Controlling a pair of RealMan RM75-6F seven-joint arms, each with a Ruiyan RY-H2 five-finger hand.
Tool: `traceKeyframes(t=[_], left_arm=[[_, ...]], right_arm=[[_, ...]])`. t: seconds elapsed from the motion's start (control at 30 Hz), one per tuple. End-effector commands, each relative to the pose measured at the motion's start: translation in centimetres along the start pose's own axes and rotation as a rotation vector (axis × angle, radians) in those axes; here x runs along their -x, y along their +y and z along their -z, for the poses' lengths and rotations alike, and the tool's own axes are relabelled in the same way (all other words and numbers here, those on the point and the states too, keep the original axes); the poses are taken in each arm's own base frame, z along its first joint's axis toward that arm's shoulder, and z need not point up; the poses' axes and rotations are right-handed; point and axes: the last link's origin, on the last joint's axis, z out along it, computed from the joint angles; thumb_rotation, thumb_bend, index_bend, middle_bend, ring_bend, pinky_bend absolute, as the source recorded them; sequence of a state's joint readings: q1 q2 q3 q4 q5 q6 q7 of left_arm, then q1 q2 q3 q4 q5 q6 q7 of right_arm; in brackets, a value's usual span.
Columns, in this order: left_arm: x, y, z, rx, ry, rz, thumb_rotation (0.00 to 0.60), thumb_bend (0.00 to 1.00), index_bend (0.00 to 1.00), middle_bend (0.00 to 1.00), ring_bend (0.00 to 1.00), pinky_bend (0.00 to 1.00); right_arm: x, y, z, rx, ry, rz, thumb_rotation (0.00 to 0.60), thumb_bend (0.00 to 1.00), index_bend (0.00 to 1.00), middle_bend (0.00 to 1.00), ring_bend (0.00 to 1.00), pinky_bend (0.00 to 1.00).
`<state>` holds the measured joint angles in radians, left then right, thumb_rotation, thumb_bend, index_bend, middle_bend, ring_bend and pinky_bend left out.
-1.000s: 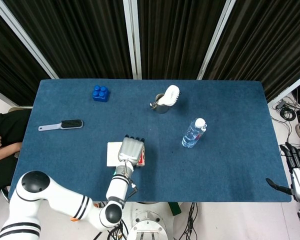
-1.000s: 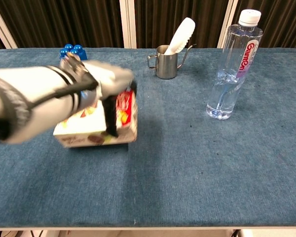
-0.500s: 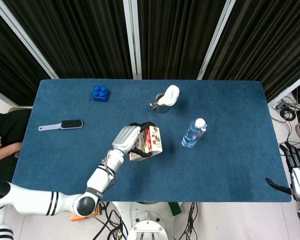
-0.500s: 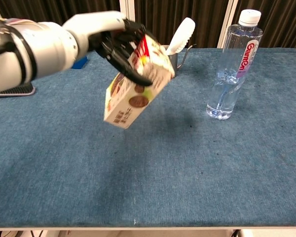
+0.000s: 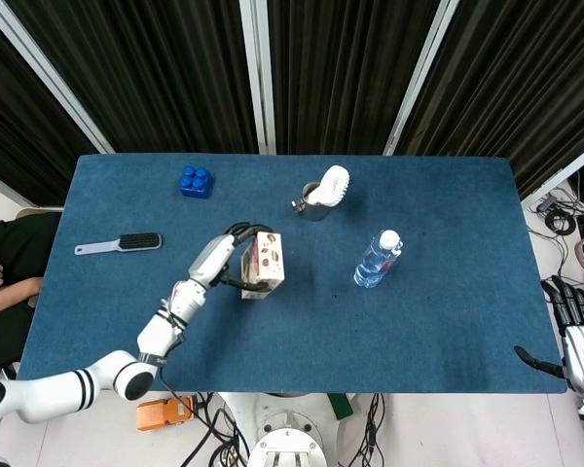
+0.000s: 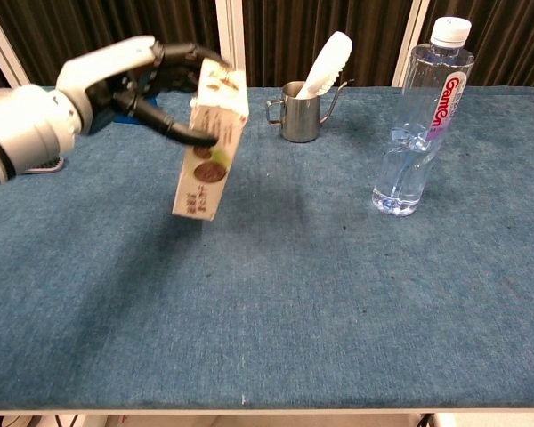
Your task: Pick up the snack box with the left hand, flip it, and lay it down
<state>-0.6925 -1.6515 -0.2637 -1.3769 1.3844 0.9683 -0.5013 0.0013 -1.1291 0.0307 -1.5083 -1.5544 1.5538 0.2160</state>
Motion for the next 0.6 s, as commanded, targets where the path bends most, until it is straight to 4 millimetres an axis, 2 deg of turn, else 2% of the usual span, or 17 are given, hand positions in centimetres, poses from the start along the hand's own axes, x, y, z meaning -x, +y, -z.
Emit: traceKeyframes(t=[0.03, 0.2, 0.33, 0.5, 0.6], left_arm=[[0.8, -1.6, 0.3, -0.005, -0.003, -0.011, 0.600, 0.04, 0.30, 0.35, 0.17, 0.07], [0.5, -2.5, 0.4, -0.008, 0.003, -0.027, 0.600, 0.02, 0.30, 0.34, 0.17, 0.06], [0.0, -3.1, 0.6, -0.020, 0.003, -0.031, 0.600, 0.00, 0.27, 0.30, 0.15, 0.04], [-0.9, -3.9, 1.0, -0.043, 0.009, -0.047, 0.600, 0.00, 0.20, 0.26, 0.13, 0.03], [-1.4, -4.4, 1.4, -0.057, 0.007, -0.072, 0.600, 0.00, 0.12, 0.22, 0.09, 0.02]], right_arm=[[0.0, 0.0, 0.1, 0.003, 0.001, 0.000, 0.600, 0.22, 0.00, 0.06, 0.00, 0.03], [-0.1, 0.1, 0.3, 0.011, 0.004, 0.001, 0.600, 0.22, 0.00, 0.06, 0.00, 0.03], [-0.1, 0.0, 0.3, 0.010, 0.005, 0.001, 0.600, 0.22, 0.00, 0.06, 0.00, 0.03], [-0.1, 0.1, 0.4, 0.010, 0.008, 0.000, 0.600, 0.22, 0.00, 0.06, 0.00, 0.03], [-0.2, 0.1, 0.4, 0.010, 0.010, -0.002, 0.600, 0.22, 0.00, 0.06, 0.00, 0.03]])
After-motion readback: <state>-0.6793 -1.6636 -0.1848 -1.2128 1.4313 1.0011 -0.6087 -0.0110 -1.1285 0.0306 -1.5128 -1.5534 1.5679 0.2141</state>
